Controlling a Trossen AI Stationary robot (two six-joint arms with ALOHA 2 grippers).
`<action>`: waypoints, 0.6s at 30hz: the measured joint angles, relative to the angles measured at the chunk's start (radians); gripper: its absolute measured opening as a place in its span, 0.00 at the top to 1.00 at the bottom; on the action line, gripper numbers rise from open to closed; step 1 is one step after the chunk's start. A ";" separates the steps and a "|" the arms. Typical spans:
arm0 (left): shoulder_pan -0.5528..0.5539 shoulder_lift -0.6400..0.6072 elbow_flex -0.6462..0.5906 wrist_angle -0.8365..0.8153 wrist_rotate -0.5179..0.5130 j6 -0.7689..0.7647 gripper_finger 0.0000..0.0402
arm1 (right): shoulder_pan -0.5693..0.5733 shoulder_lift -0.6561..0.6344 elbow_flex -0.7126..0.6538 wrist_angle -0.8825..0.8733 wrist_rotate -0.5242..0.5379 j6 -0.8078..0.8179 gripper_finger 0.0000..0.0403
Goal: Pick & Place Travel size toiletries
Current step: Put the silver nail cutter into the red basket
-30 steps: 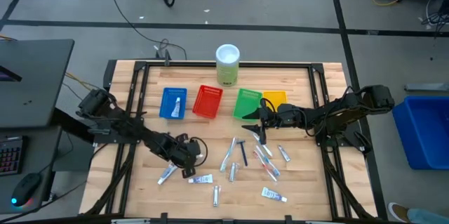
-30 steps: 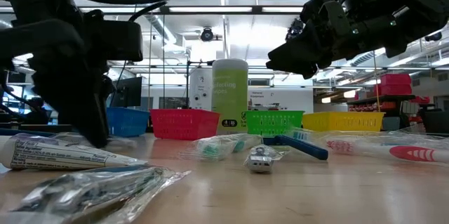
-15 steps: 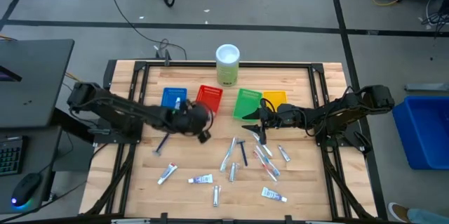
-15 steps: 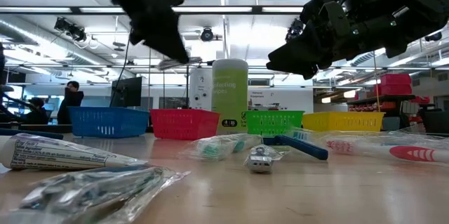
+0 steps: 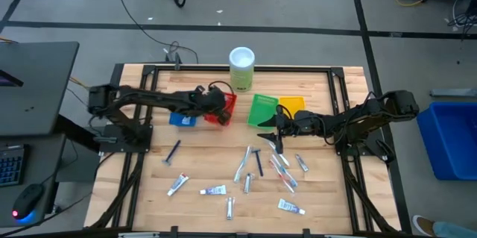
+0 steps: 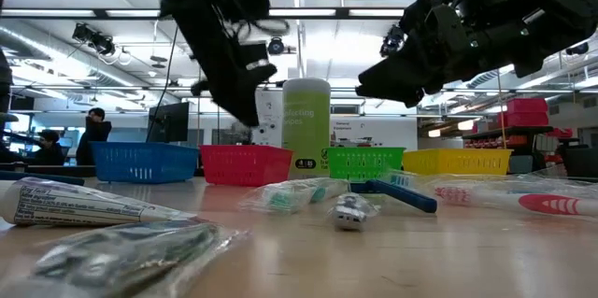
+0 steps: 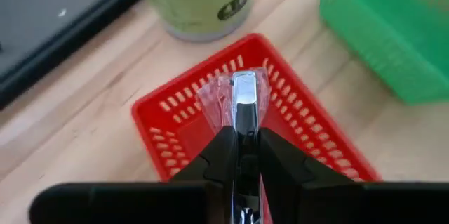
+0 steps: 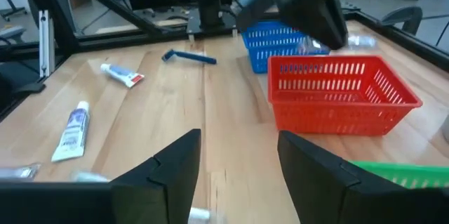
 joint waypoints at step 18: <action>0.103 0.201 0.002 0.060 0.163 -0.010 0.74 | -0.011 0.012 -0.001 -0.026 0.018 0.000 0.53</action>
